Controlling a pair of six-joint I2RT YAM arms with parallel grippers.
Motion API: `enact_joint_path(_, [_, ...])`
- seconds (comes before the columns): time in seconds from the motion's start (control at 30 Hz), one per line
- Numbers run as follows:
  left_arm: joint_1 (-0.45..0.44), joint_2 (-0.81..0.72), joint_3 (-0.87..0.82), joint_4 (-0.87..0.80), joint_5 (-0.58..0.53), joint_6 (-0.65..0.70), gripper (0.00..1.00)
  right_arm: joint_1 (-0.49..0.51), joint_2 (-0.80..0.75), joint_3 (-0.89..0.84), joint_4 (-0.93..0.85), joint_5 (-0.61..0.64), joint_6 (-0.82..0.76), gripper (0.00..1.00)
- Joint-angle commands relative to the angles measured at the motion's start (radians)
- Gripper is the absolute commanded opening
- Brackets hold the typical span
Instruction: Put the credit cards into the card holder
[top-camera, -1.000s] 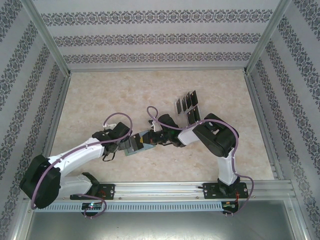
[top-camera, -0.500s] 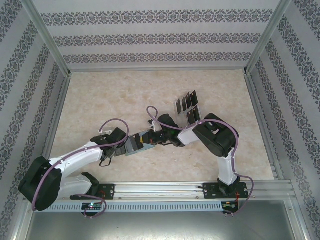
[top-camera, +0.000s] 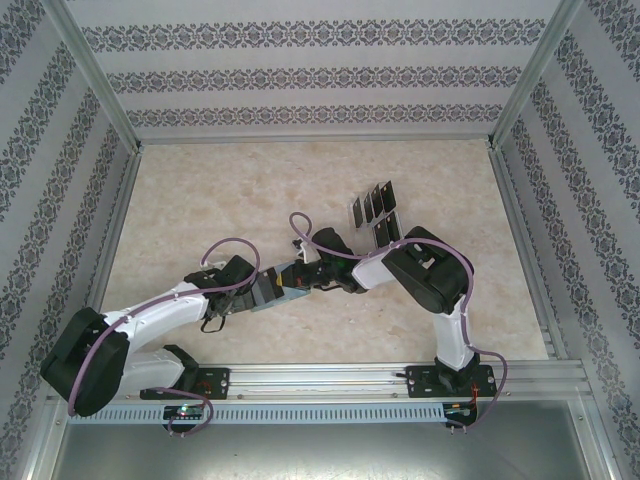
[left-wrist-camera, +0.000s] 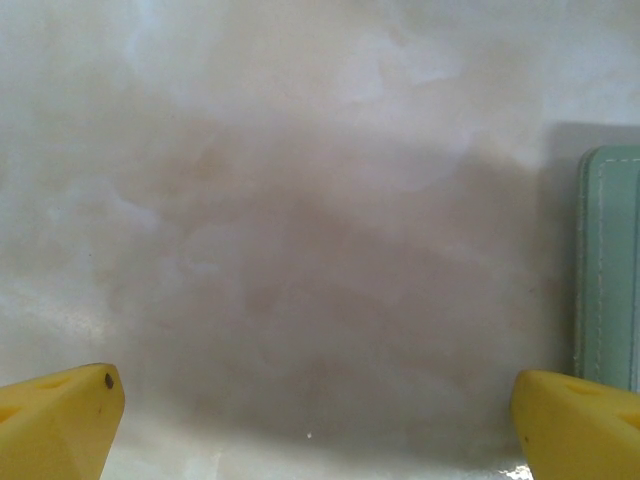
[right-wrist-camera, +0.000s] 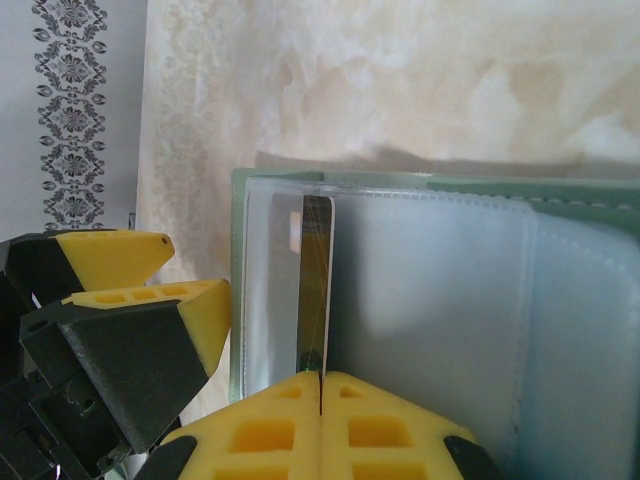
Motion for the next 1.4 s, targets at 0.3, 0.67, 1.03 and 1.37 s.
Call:
enact_joint_path(0.3, [0.008, 0.003, -0.011, 0.027, 0.008, 0.008, 1.0, 0.031, 0.046, 0.019, -0.038, 0.028, 0.006, 0.0])
enact_joint_path(0.67, [0.009, 0.002, -0.016, 0.03, 0.011, 0.005, 1.0, 0.037, 0.026, 0.031, -0.072, 0.036, 0.0, 0.09])
enact_joint_path(1.03, [0.008, -0.009, -0.019, 0.035, 0.008, 0.005, 1.0, 0.012, -0.111, 0.08, -0.305, 0.093, -0.09, 0.42])
enact_joint_path(1.37, [0.009, -0.02, -0.035, 0.047, 0.009, 0.002, 1.0, 0.012, -0.115, 0.168, -0.549, 0.182, -0.2, 0.07])
